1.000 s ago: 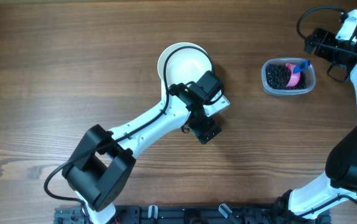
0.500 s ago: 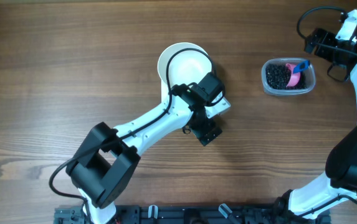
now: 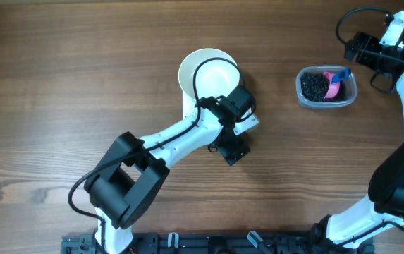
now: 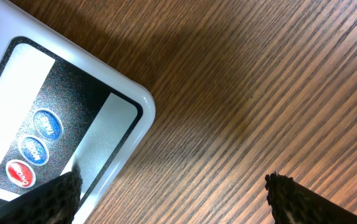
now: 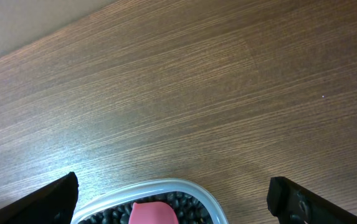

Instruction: Scoop item into bowl and weigh 150g on scale

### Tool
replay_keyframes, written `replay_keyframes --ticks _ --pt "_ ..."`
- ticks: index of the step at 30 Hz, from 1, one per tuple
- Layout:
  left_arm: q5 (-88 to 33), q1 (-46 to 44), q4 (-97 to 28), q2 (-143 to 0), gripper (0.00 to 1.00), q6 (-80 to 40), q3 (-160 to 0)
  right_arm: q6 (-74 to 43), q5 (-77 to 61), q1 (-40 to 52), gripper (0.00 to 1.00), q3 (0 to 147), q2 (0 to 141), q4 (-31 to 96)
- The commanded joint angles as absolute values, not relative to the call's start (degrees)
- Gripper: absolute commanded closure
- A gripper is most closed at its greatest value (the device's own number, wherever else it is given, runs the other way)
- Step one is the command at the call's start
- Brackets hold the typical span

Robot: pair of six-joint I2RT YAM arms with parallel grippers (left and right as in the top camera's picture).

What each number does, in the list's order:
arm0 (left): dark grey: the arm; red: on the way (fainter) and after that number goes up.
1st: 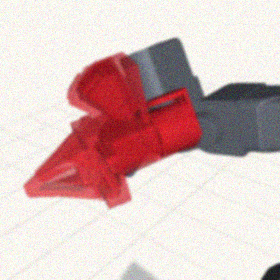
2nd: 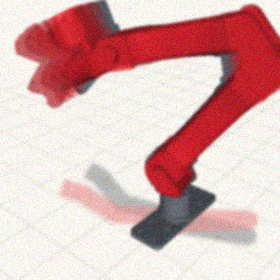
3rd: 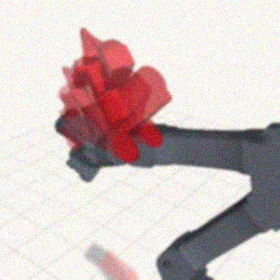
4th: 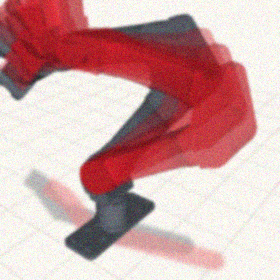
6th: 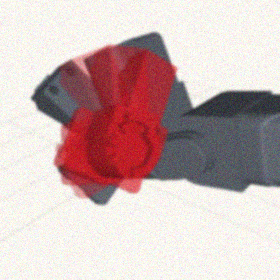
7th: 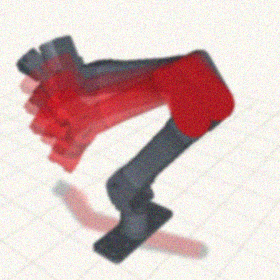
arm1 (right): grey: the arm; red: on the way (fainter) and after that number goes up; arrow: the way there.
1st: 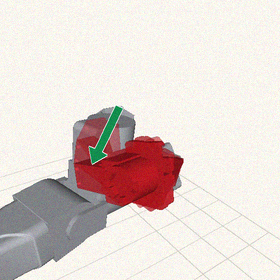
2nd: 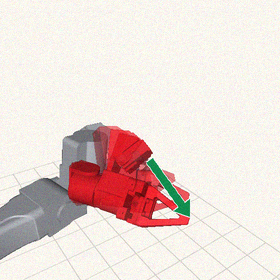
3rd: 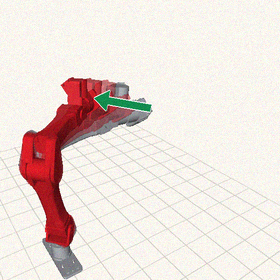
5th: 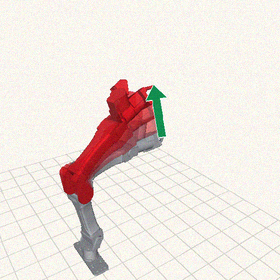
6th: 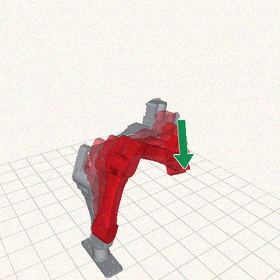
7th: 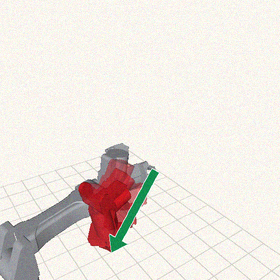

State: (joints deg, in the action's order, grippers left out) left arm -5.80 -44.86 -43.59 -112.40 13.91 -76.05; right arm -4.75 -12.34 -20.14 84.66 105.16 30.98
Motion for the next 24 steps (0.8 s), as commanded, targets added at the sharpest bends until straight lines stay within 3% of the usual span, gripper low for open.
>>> replay_keyframes --ticks 1,24 --pt "-5.4 -44.7 -43.3 -113.4 0.0 14.8 -76.0 -5.4 -11.6 -19.9 0.0 84.2 106.5 30.8" --pt "-4.7 -43.8 -42.6 -113.5 0.0 14.4 -76.0 -5.4 -11.6 -19.9 0.0 84.2 106.5 30.8"
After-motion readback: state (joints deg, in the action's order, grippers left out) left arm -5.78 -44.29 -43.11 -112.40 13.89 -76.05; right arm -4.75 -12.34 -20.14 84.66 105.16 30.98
